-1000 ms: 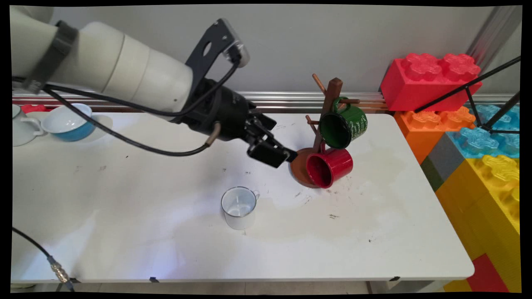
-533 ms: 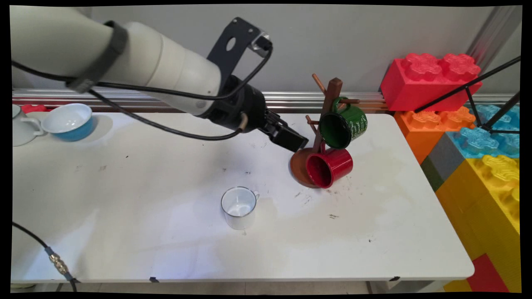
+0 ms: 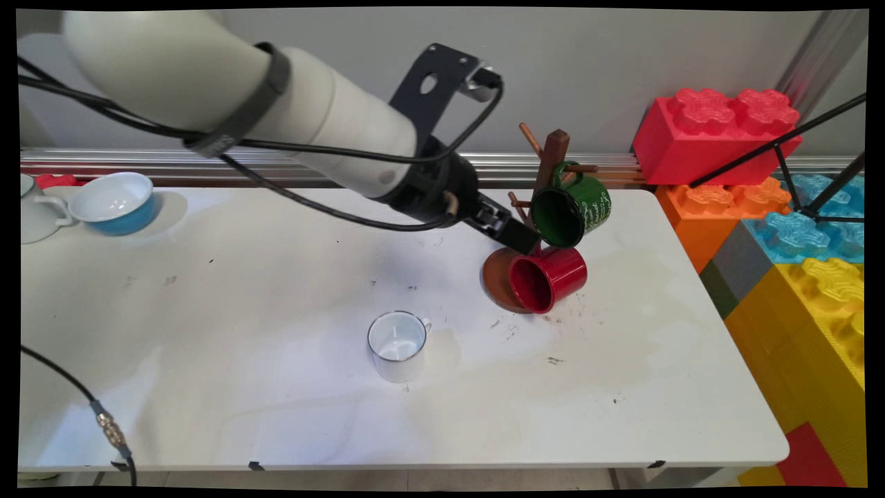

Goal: Pick up the green mug from the rack

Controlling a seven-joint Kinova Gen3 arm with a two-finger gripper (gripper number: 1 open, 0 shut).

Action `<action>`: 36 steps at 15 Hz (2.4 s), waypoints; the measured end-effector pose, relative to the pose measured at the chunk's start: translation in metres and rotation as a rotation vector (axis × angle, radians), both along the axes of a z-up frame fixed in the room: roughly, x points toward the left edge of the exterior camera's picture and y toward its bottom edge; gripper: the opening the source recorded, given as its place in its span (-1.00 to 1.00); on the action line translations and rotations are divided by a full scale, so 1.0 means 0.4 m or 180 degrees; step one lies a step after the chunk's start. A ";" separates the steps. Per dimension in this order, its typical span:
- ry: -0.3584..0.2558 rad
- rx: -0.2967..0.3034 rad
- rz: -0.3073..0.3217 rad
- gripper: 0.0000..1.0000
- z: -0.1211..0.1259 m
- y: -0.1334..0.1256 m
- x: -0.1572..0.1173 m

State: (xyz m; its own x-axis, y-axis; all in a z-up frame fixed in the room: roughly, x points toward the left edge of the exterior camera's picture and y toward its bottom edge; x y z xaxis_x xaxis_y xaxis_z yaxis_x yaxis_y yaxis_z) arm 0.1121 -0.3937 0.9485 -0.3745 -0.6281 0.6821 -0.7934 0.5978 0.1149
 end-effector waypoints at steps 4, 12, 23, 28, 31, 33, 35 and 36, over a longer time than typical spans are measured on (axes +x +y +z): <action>0.0047 0.0069 0.0128 1.00 -0.007 -0.030 -0.049; 0.0175 0.0142 0.0316 1.00 -0.035 -0.081 -0.125; 0.0402 0.0105 0.0448 1.00 -0.082 -0.123 -0.191; 0.0495 0.0057 0.0481 1.00 -0.108 -0.129 -0.202; 0.0533 0.0044 0.0505 1.00 -0.124 -0.129 -0.203; 0.0552 0.0038 0.0515 1.00 -0.131 -0.130 -0.204; 0.0579 0.0026 0.0526 1.00 -0.139 -0.131 -0.205; 0.0590 0.0021 0.0530 1.00 -0.142 -0.132 -0.205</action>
State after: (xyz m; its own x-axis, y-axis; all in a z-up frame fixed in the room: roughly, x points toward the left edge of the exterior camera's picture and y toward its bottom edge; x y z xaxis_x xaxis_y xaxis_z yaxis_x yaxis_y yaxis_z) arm 0.0301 -0.4465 0.8916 -0.1343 -0.6754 0.7252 -0.8459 0.4593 0.2710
